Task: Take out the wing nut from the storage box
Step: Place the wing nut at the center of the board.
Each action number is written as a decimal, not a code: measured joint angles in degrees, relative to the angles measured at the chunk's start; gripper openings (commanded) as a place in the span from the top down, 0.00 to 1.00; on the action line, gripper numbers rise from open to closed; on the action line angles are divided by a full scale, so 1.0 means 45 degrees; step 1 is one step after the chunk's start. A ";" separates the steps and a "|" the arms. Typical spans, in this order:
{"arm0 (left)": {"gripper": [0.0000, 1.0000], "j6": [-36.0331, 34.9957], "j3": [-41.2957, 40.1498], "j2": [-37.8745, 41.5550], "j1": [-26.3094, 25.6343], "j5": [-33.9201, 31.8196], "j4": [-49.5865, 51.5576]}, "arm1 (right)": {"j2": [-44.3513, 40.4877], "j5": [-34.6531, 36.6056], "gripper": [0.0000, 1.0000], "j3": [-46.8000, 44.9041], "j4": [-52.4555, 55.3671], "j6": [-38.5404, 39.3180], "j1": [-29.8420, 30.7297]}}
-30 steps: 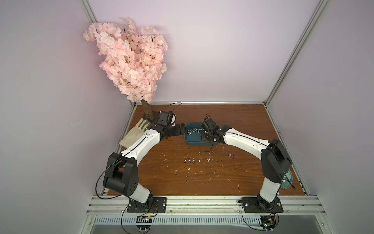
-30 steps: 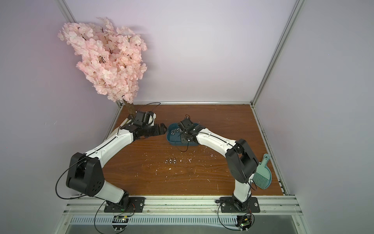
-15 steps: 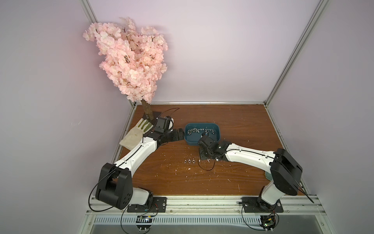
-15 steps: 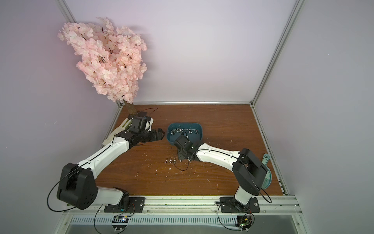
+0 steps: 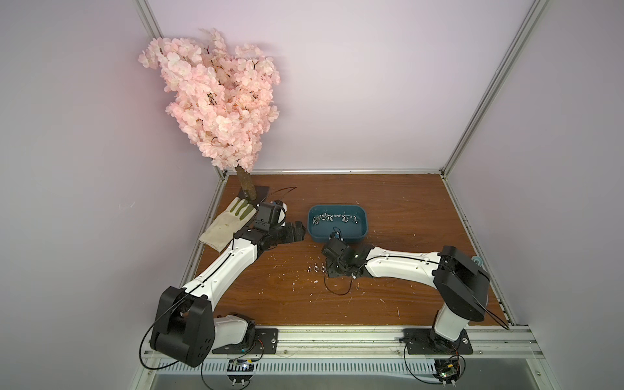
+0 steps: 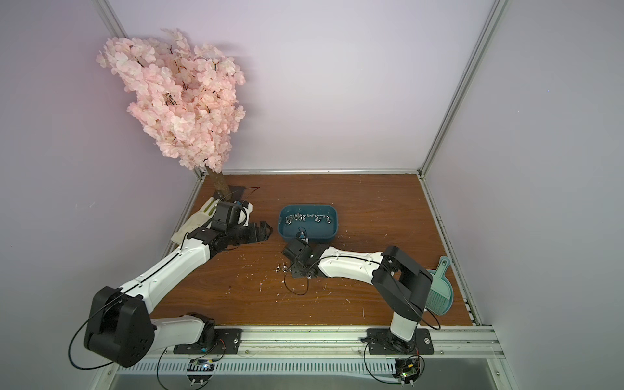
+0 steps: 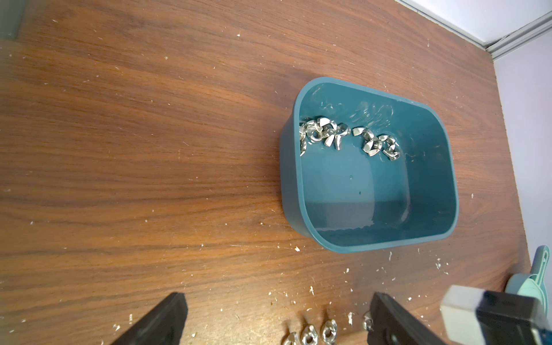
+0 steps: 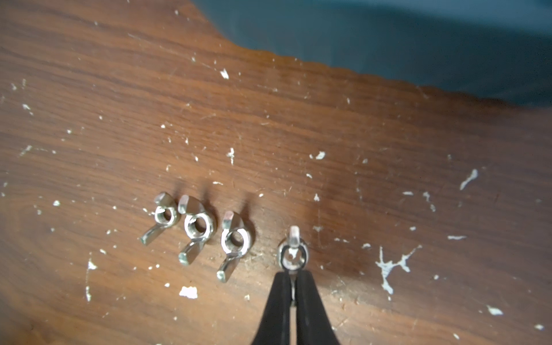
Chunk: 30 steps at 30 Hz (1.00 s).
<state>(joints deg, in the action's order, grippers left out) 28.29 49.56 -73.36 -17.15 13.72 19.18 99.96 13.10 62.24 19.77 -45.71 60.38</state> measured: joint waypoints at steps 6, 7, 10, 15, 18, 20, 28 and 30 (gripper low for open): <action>0.00 0.0049 -0.0350 0.0257 0.0000 0.0000 -0.0039 | 0.0253 -0.0141 0.99 0.0000 -0.0073 -0.0034 0.0068; 0.00 0.0053 -0.0413 0.0296 0.0000 0.0000 -0.0044 | 0.0340 -0.0209 0.99 0.0000 -0.0073 -0.0034 0.0068; 0.00 0.0078 -0.0505 0.0393 0.0000 0.0000 -0.0034 | 0.0563 -0.0330 0.99 0.0000 -0.0068 -0.0034 0.0068; 0.00 0.0097 -0.0588 0.0563 0.0000 0.0000 -0.0039 | 0.0641 -0.0389 0.99 0.0000 -0.0058 -0.0034 0.0068; 0.00 0.0102 -0.0602 0.0593 0.0000 0.0000 -0.0044 | 0.0646 -0.0408 0.98 0.0029 -0.0049 -0.0029 0.0083; 0.00 0.0107 -0.0602 0.0593 0.0000 -0.0005 -0.0044 | 0.0651 -0.0413 0.97 0.0102 -0.0019 -0.0024 0.0131; 0.00 0.0121 -0.0602 0.0593 0.0000 -0.0005 -0.0044 | 0.1219 -0.0437 0.97 0.0627 0.0029 0.0083 0.0316; 0.00 0.0126 -0.0607 0.0602 0.0000 -0.0005 -0.0044 | 0.1219 -0.0461 0.97 0.0680 0.0044 0.0087 0.0316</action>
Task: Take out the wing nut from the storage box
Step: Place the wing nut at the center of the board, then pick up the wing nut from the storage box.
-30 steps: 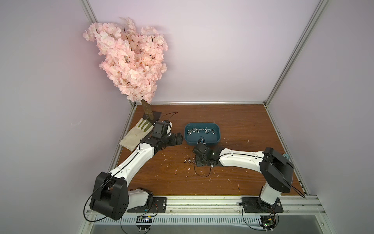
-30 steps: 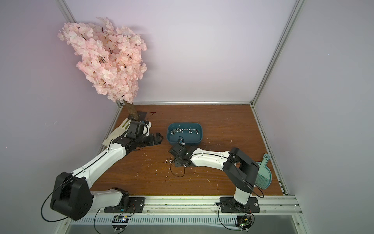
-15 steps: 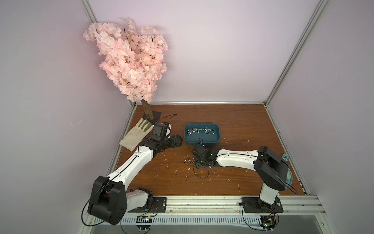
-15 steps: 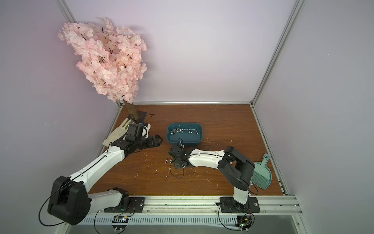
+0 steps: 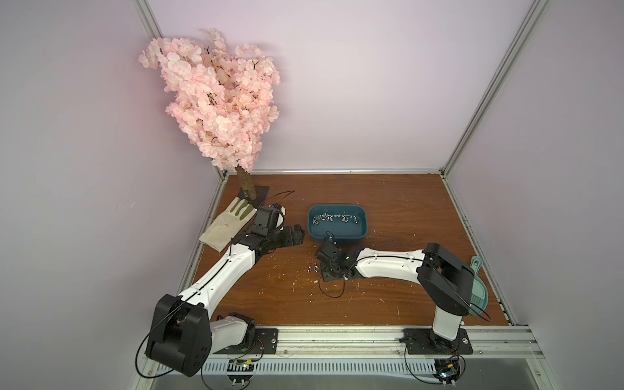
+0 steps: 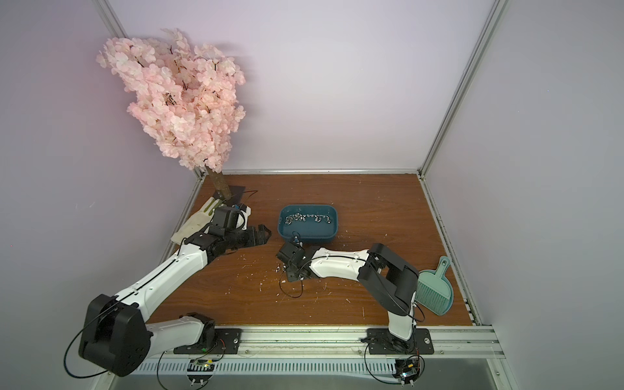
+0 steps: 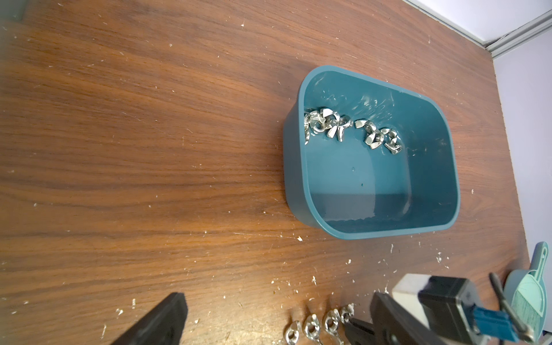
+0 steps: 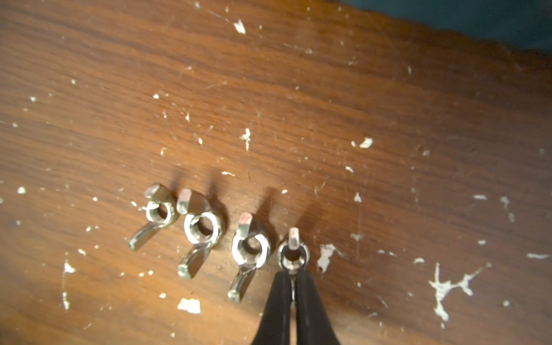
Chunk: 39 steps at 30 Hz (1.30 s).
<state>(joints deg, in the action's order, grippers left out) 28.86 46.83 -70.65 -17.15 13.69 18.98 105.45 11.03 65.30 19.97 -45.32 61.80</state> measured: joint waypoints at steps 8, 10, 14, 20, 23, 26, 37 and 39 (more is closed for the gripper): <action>0.00 0.0015 -0.0083 0.0049 0.0000 0.0005 0.0000 | 0.0019 0.0010 0.69 0.0010 0.0136 0.0063 0.0000; 0.00 0.0015 -0.0078 0.0063 0.0000 0.0000 0.0000 | 0.0019 0.0019 0.66 0.0010 0.0170 0.0068 0.0000; 0.00 0.0015 -0.0078 0.0068 0.0000 -0.0029 0.0005 | -0.0005 0.0160 0.59 0.0010 0.0209 0.0136 0.0000; 0.00 0.0034 0.0000 0.0019 0.0000 -0.0117 0.0015 | -0.0894 0.0544 0.43 0.0010 0.0408 0.0593 -0.0165; 0.00 0.0112 0.0160 -0.0107 0.0000 -0.0107 -0.0005 | -0.1627 0.0719 0.28 0.0034 0.0471 0.1039 -0.0471; 0.00 0.0267 0.0408 -0.0262 0.0000 -0.0107 -0.0165 | -0.2123 0.0947 0.20 0.0257 0.0500 0.1501 -0.0986; 0.00 0.0597 0.2327 -0.2103 0.0005 -0.0097 -0.0743 | -0.2380 0.0767 0.01 0.0991 0.0165 0.3060 -0.3730; 0.00 0.0656 0.2633 -0.2521 0.0005 -0.0102 -0.0879 | -0.2127 0.0627 0.01 0.1370 0.0141 0.3332 -0.4167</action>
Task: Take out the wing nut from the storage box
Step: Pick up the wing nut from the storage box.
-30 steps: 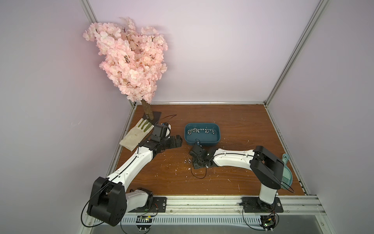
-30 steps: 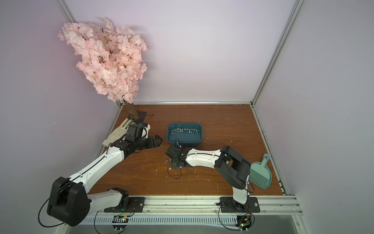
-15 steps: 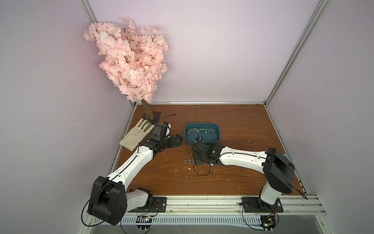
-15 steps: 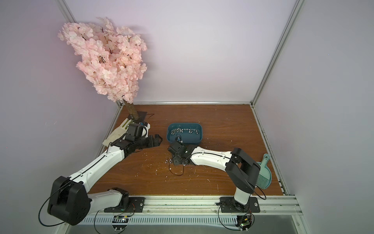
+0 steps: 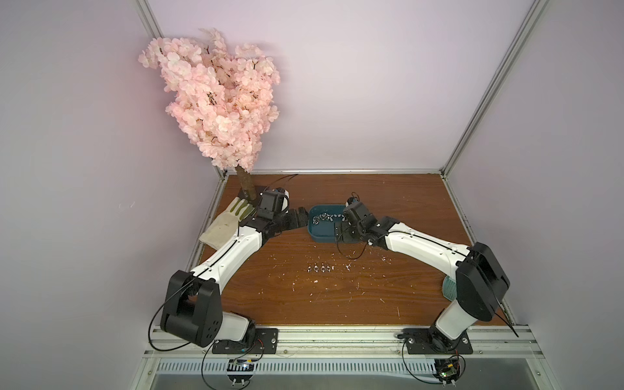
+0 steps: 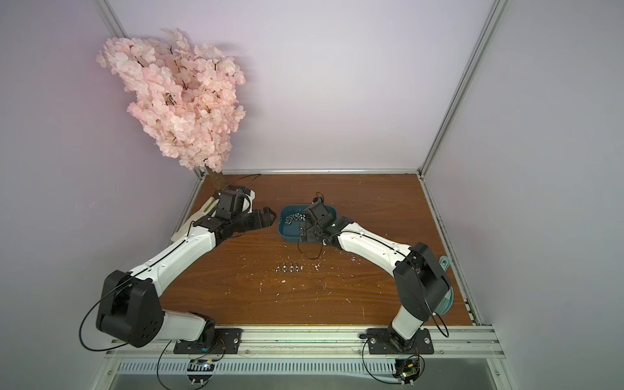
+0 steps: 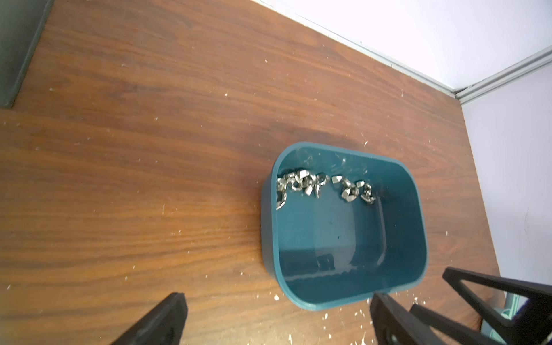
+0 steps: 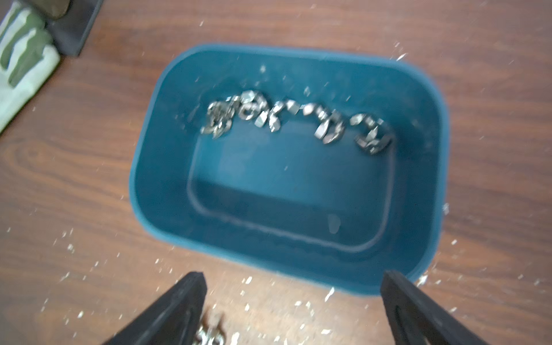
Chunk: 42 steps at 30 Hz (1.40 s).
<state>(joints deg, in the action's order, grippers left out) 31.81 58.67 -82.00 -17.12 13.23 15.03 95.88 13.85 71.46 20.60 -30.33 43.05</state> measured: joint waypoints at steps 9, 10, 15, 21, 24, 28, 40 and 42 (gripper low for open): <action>0.00 0.0117 0.1515 -0.1807 0.0005 0.0010 -0.0019 | 0.2171 -0.0544 0.20 0.1724 -0.0204 0.1141 -0.1005; 0.00 0.0117 0.1685 -0.1957 0.0005 0.0010 0.0005 | 0.2385 -0.0573 0.25 0.1841 -0.0204 0.1263 -0.1039; 0.00 0.0121 0.2516 -0.2778 0.0005 -0.0029 0.0262 | 0.3580 -0.0714 0.48 0.2701 -0.0257 0.1923 -0.1268; 0.00 0.0024 0.2832 -0.3211 0.0005 0.0000 0.0447 | 0.4571 -0.0923 0.55 0.3507 -0.0350 0.2443 -0.1520; 0.00 -0.0107 0.2919 -0.3220 0.0005 -0.0005 0.0442 | 0.5003 -0.0923 0.58 0.3823 -0.0447 0.2642 -0.1647; 0.00 -0.0180 0.3104 -0.3225 0.0005 -0.0005 0.0427 | 0.5445 -0.0962 0.62 0.4051 -0.0661 0.2837 -0.1851; 0.00 -0.0403 0.3667 -0.3735 0.0005 -0.0010 0.0534 | 0.6033 -0.1161 0.62 0.4158 -0.1049 0.3177 -0.2118; 0.00 -0.0408 0.3667 -0.3750 0.0005 -0.0010 0.0549 | 0.6081 -0.1171 0.62 0.4163 -0.1103 0.3220 -0.2118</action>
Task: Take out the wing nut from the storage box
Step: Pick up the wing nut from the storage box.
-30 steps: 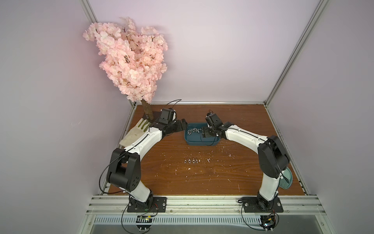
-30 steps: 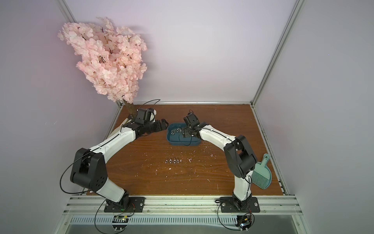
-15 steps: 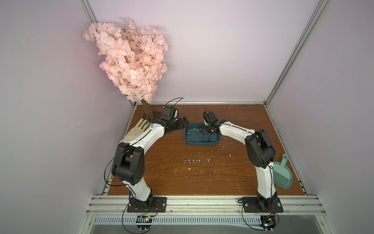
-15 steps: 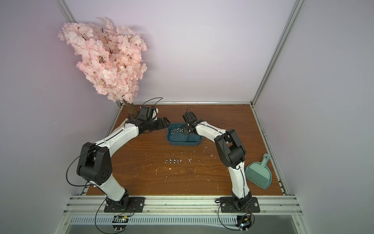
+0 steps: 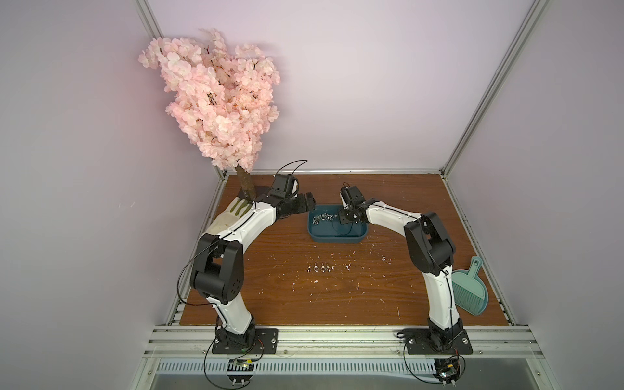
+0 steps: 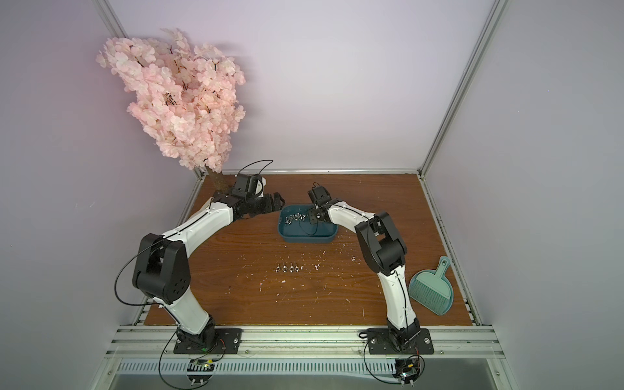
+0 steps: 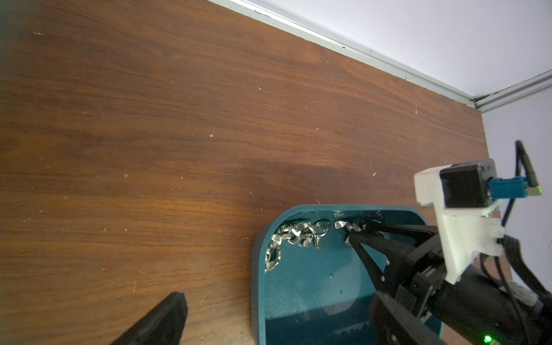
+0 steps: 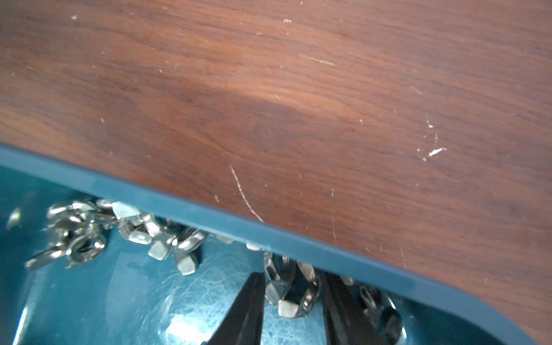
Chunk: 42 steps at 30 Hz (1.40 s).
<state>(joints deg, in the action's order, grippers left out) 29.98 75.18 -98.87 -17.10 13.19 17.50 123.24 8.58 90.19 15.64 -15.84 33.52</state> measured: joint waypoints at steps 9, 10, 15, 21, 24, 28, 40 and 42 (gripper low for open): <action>0.00 -0.0005 0.0034 0.0000 0.0034 0.0010 0.0087 | 0.0321 -0.0121 0.65 0.0321 -0.0223 0.0092 0.0000; 0.00 -0.0005 0.0049 0.0000 0.0039 0.0010 0.0107 | 0.0379 -0.0189 0.68 0.0340 -0.0257 0.0092 0.0000; 0.00 -0.0024 0.0141 0.0000 0.0053 0.0044 0.0112 | 0.0447 -0.0369 0.76 0.0335 -0.0301 0.0102 0.0000; 0.00 -0.0049 0.0141 0.0000 0.0063 0.0223 0.0117 | 0.0389 -0.0447 0.91 0.0180 -0.0631 0.0102 0.0010; 0.02 -0.0044 0.0141 0.0005 0.0063 0.0398 0.0107 | 0.0306 -0.0461 0.92 -0.0053 -0.0899 0.0087 0.0010; 0.08 -0.0019 0.0136 0.0005 0.0063 0.0714 0.0073 | -0.0053 -0.0656 0.93 -0.0631 -0.1171 0.0049 0.0010; 0.36 0.1001 -0.1409 0.0432 0.0068 0.3065 -0.1948 | -0.2841 -0.2613 0.95 -0.3021 -0.1919 -0.0631 0.0034; 0.41 0.1258 -0.1617 0.0457 0.0068 0.3390 -0.2322 | -0.3225 -0.2939 0.95 -0.3128 -0.2191 -0.0816 0.0034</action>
<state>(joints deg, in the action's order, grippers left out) 35.64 67.90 -96.82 -16.80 28.45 7.05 108.73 -4.64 76.12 5.78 -19.51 33.67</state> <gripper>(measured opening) 0.637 0.108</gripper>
